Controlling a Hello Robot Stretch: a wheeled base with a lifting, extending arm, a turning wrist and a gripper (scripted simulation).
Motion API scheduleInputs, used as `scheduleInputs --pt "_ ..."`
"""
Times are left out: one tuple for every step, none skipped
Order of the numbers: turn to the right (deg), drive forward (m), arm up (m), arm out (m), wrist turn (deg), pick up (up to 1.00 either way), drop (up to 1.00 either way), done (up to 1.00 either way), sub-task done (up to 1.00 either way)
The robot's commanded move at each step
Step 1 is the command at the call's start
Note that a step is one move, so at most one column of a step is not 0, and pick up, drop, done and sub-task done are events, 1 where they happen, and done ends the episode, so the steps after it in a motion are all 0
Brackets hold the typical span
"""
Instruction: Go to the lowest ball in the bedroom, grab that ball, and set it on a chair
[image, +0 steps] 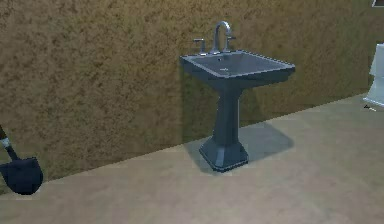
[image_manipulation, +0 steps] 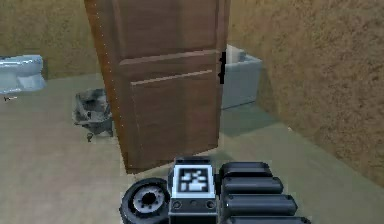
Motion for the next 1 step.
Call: scheduleInputs --pt "36.0 0.0 0.0 0.0 0.0 0.0 0.0 0.0 0.0"
